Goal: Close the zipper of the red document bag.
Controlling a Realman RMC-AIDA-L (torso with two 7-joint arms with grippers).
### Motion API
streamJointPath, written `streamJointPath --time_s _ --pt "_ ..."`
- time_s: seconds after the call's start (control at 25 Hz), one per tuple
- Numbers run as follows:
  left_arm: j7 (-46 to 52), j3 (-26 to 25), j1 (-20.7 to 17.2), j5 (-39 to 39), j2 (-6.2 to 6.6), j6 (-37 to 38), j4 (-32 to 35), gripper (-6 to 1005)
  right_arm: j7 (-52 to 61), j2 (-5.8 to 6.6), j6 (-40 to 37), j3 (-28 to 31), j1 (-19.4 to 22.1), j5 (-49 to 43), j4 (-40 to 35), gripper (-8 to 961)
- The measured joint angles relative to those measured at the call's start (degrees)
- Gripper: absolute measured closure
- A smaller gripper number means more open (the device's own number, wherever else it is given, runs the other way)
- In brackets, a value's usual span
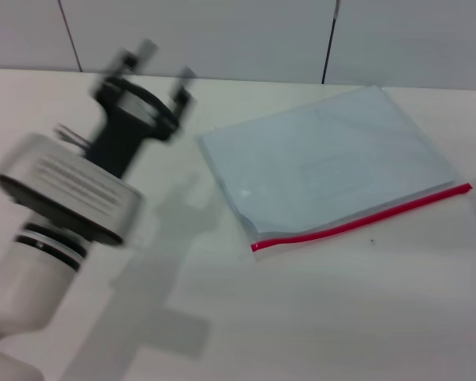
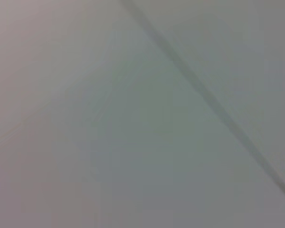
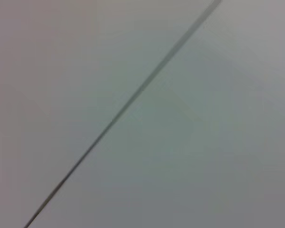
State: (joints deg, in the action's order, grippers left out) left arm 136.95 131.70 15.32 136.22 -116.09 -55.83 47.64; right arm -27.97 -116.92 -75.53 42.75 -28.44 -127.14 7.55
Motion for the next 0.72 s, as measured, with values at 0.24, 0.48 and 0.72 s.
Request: streamJointPath --time_s 0.24,0.48,0.72 --pt "12.02 -0.42 3.84 -7.87 -0.07 -11.0 -8.15 456 13.07 -0.11 -3.31 -0.57 0.32 5.0 1.06 350" --pt "26.81 -0.12 7.03 -12.4 -0.25 -19.59 -16.36 430 32.97 0.31 -5.94 -0.75 -0.21 4.63 -2.69 352" --pt "33.89 -0.45 7.9 -14.93 -0.32 -20.22 -20.65 434 39.15 0.56 -6.35 -2.18 -0.38 4.6 -4.04 354"
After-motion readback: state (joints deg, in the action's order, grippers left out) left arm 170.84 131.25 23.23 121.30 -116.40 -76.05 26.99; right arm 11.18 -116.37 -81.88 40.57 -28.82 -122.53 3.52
